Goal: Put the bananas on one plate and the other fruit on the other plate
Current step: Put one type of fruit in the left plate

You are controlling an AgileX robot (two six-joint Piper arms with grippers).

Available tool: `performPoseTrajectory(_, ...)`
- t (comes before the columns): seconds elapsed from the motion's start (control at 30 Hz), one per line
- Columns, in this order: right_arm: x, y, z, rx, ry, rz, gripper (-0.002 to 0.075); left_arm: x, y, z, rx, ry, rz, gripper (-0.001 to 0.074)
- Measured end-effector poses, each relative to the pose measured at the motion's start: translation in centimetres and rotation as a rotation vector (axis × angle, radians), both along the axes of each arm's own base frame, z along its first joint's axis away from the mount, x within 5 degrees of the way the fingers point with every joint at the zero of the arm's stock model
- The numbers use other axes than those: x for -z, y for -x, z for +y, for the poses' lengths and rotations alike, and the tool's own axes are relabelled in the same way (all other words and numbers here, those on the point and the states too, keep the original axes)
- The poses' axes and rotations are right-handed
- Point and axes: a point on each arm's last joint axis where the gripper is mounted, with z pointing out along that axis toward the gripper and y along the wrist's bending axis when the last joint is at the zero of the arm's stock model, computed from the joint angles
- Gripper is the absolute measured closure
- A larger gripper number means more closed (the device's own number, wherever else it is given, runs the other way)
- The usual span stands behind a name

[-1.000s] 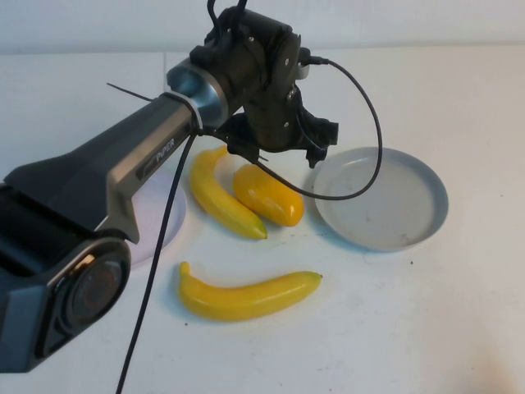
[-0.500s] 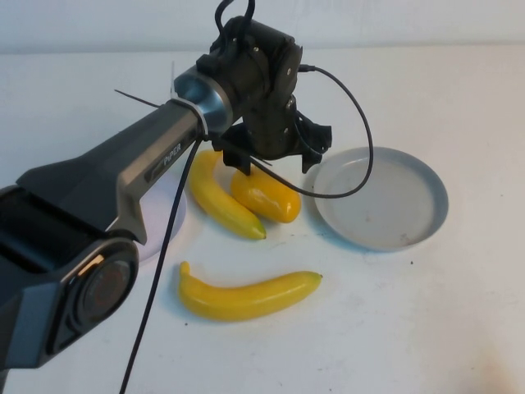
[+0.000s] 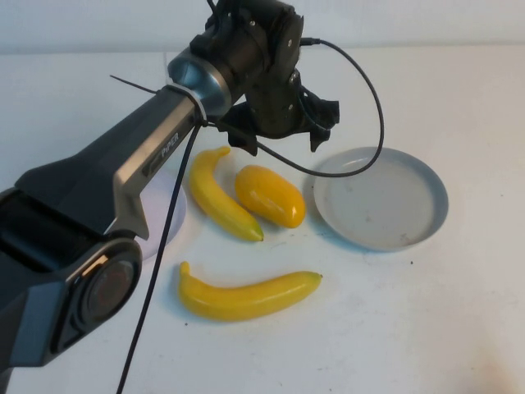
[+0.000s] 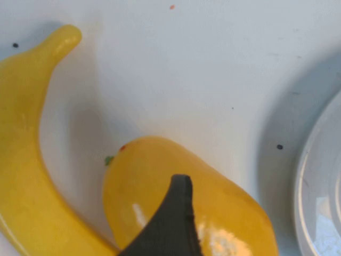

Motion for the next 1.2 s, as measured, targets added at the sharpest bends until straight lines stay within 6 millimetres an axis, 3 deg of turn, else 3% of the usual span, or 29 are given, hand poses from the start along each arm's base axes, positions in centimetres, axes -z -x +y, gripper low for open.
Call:
performPoseTrajectory(0.5,0.0,0.0,0.0,0.000,0.000,0.000,0.0742,-0.1,1.0,-1.3,0.098,0.033,0.032,0.0076)
performPoseTrajectory(0.77,0.0,0.0,0.0,0.000,0.000,0.000,0.0741,-2.5,1.9,-0.5,0.141,0.019,-0.011,0.0076)
performPoseTrajectory(0.97,0.0,0.0,0.0,0.000,0.000,0.000,0.0741,-0.6,3.1,0.4,0.125,-0.064,0.059,0.0076)
performPoseTrajectory(1.2,0.0,0.0,0.0,0.000,0.000,0.000,0.0741,0.7,2.3,1.5,0.011,-0.056,0.104,0.0076)
